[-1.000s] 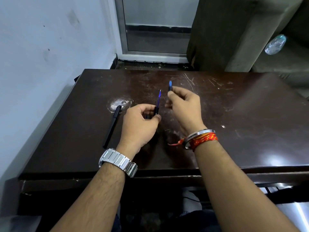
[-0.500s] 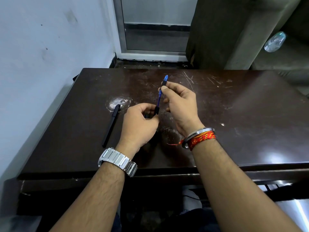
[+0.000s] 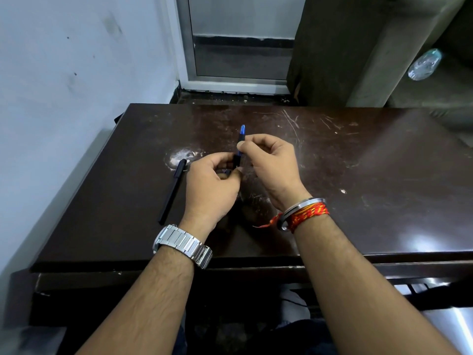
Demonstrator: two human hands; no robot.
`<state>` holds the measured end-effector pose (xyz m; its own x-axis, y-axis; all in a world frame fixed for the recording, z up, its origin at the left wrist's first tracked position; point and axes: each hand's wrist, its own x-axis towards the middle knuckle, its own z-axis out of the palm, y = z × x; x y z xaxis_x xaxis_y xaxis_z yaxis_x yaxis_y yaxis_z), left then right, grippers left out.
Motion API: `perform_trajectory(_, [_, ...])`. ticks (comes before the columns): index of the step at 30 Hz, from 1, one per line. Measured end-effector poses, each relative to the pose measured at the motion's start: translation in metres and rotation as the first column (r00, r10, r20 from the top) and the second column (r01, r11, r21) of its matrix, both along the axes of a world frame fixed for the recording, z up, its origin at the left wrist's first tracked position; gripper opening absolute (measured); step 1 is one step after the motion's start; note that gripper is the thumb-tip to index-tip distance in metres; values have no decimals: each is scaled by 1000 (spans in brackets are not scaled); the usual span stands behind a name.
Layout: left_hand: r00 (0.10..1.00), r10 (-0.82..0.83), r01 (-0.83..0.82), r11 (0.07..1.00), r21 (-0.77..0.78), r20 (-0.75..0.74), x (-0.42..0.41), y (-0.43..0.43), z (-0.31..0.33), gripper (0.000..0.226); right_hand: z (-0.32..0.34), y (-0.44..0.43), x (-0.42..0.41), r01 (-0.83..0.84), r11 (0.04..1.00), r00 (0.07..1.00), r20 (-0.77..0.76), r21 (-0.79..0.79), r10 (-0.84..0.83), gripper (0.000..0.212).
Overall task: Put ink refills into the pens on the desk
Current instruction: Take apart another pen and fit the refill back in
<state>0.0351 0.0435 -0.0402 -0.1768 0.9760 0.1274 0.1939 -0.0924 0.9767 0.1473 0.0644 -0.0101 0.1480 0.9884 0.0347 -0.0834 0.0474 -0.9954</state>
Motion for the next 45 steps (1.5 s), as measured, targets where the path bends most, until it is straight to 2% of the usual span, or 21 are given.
perform_trajectory(3, [1000, -6, 7, 1000, 10, -30, 0, -1, 0, 23, -2, 0, 3, 28, 1000, 1000, 3, 2, -28, 14])
perform_trajectory(8, [997, -5, 7, 999, 32, -72, 2, -3, 1, 23, -4, 0, 5, 34, 999, 999, 32, 24, -35, 15])
perform_trajectory(13, [999, -14, 15, 1000, 16, -49, 1, -1, 0, 22, -4, 1, 6, 34, 999, 999, -25, -23, -35, 23])
perform_trajectory(16, [999, -11, 11, 1000, 1, -31, 1, 0, -2, 22, -5, 2, 6, -11, 999, 999, 39, -32, 12, 9])
perform_trajectory(20, [1000, -12, 12, 1000, -14, -6, -1, 1, -3, 24, -5, 3, 6, -57, 997, 997, 42, -46, 59, 12])
perform_trajectory(23, [1000, -15, 15, 1000, -5, -21, -1, 1, -3, 22, -5, 0, 7, -68, 997, 996, 61, -28, 69, 6])
perform_trajectory(27, [1000, -10, 10, 1000, 1, -7, 1, 1, -2, 23, -4, -2, 4, -21, 999, 1000, -19, -46, 20, 31])
perform_trajectory(31, [1000, 3, -3, 1000, 9, -9, 2, 1, -3, 25, -2, -1, 2, 9, 999, 999, -51, -51, -12, 16])
perform_trajectory(33, [999, 26, -26, 1000, 4, -18, 1, 1, -3, 23, -3, -2, 3, 3, 1000, 999, -35, -23, -3, 17])
perform_trajectory(35, [998, 57, -56, 998, 22, -38, 0, 1, -4, 31, -5, -3, 2, 11, 1000, 1000, -23, -15, -12, 18])
perform_trajectory(39, [995, 90, -87, 995, 48, -50, -1, -1, -1, 50, -5, -2, 1, -4, 1000, 1000, -7, -6, 4, 8])
perform_trajectory(42, [997, 76, -76, 997, -15, 14, 0, 0, 0, 37, -4, -3, 3, -32, 999, 998, -45, -9, 32, 3])
perform_trajectory(45, [998, 57, -57, 998, -13, -9, 0, 1, -1, 34, -5, -3, 2, -31, 999, 998, -52, -19, 30, 4])
